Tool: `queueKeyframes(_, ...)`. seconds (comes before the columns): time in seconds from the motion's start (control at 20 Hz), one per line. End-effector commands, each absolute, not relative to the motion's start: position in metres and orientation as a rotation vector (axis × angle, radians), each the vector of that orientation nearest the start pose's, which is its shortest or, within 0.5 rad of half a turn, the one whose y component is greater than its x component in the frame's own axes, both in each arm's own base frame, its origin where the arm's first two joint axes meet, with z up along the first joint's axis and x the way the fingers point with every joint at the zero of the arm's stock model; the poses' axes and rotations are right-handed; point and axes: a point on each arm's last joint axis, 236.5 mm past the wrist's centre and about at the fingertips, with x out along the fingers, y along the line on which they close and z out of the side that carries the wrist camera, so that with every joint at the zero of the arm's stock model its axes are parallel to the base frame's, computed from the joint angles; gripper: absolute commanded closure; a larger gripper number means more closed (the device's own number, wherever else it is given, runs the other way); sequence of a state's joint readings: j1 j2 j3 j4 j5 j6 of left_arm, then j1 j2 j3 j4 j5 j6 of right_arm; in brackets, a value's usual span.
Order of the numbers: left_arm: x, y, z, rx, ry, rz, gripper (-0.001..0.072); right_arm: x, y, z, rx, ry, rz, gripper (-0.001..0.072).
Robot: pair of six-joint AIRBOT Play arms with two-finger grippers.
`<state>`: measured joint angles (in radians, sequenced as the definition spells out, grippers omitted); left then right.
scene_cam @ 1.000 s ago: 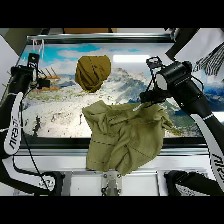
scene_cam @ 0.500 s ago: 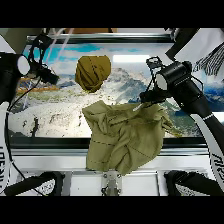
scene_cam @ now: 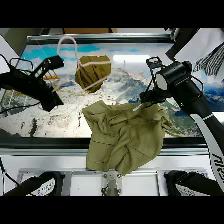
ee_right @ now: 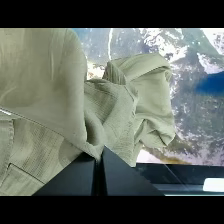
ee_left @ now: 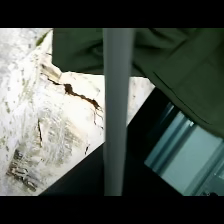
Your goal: Fold the clothes and pants, and hang the long-sleeved shirts on hangers.
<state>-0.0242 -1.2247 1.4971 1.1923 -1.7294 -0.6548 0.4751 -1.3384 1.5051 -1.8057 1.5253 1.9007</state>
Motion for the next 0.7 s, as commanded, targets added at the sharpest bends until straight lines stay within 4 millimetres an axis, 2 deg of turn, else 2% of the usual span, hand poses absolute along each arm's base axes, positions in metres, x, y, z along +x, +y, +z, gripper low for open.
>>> queueKeyframes(0.0, 0.264, -0.097, 0.108, 0.608, 1.162, -1.220, 0.0693, 0.360, 0.124, 0.090, -0.200, 1.280, -0.002, 0.0695)
queueKeyframes(0.2, 0.218, -0.098, 0.066, 0.617, 1.179, -1.310, 0.0693, 0.360, 0.124, 0.087, -0.203, 1.286, -0.003, 0.0694)
queueKeyframes(0.3, 0.206, -0.100, 0.048, 0.599, 1.184, -1.294, 0.0693, 0.360, 0.124, 0.087, -0.203, 1.286, -0.003, 0.0694)
queueKeyframes(0.45, 0.200, -0.110, 0.029, 0.542, 1.159, -1.284, 0.0693, 0.360, 0.124, 0.087, -0.203, 1.287, -0.003, 0.0695)
queueKeyframes(0.65, 0.212, -0.121, 0.014, 0.528, 1.112, -1.248, 0.0693, 0.360, 0.124, 0.087, -0.203, 1.286, -0.003, 0.0694)
